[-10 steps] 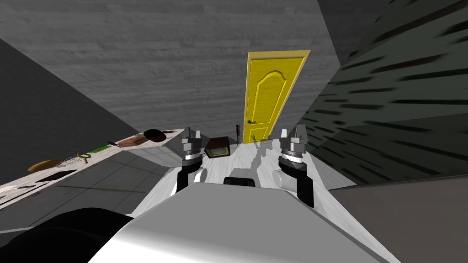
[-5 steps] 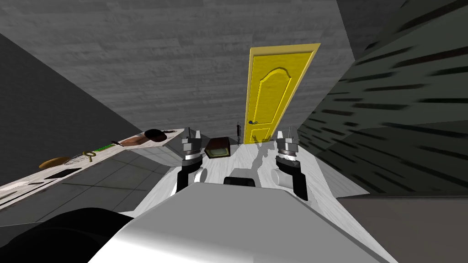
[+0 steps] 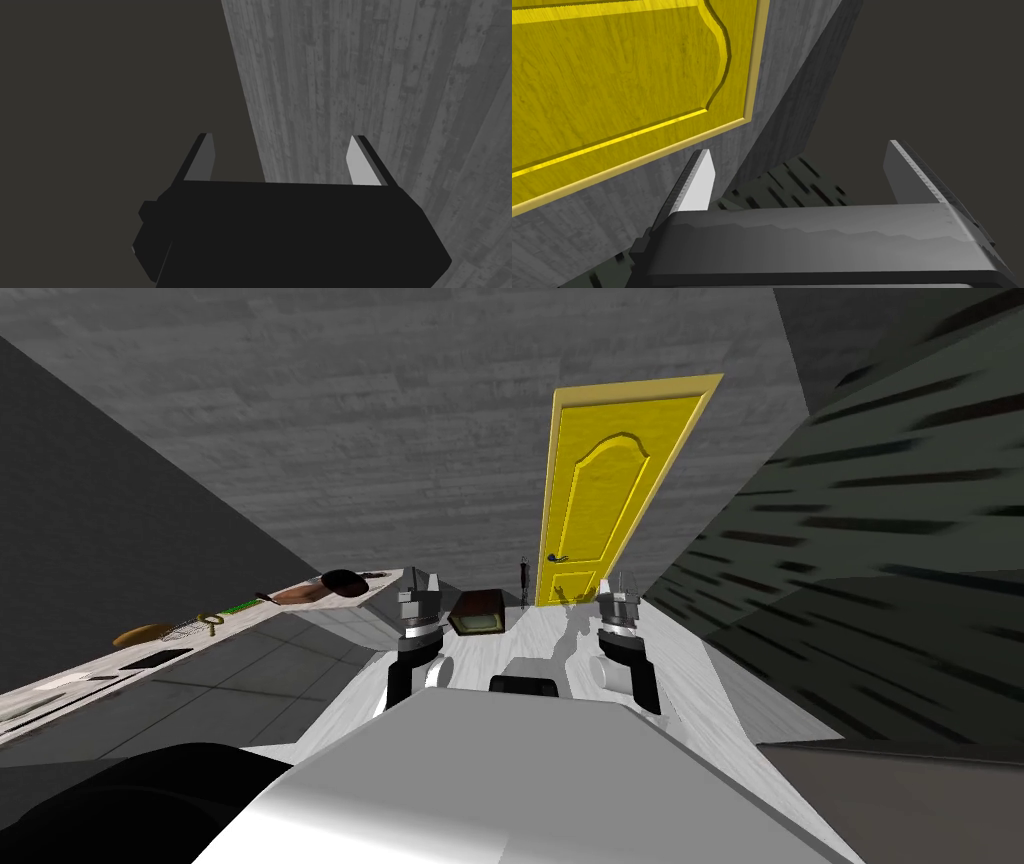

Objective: Pull the door open

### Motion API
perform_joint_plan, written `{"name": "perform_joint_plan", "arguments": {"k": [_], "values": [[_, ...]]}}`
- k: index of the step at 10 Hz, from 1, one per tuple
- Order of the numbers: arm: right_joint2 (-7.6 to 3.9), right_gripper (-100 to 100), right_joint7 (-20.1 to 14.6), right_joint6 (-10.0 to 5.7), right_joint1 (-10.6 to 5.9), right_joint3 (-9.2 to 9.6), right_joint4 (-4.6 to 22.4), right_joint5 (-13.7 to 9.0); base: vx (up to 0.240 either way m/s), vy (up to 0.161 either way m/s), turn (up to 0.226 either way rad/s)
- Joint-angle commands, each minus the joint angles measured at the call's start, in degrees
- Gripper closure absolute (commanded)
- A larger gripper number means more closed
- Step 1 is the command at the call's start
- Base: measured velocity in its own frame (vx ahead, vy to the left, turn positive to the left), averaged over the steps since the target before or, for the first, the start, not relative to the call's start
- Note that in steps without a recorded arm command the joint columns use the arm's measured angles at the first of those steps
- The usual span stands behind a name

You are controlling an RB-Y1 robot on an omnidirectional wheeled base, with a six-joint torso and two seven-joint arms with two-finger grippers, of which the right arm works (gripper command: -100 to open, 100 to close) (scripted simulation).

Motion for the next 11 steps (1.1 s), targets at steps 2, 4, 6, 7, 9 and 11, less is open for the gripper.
{"name": "perform_joint_plan", "arguments": {"k": [2, 4, 6, 7, 9, 11], "values": [[-0.82, -100, 0.0, -0.27, -1.36, 0.02, 3.5, -0.7, 0.081, -0.049, 0.068], [-1.57, -100, 0.0, -0.58, -2.62, -0.09, 6.6, -1.4, 0.088, -0.046, 0.094], [-1.95, -100, 0.0, -0.74, -3.26, -0.14, 8.3, -1.7, 0.09, -0.046, 0.052], [-2.33, -100, -0.1, -0.89, -3.9, -0.2, 9.9, -2.1, 0.05, -0.031, 0.059], [-3.1, -100, -0.1, -1.22, -5.26, -0.31, 13.4, -2.8, 0.073, -0.049, 0.099], [-3.49, -100, -0.1, -1.4, -5.97, -0.37, 15.2, -3.2, 0.067, -0.043, 0.061]]}}
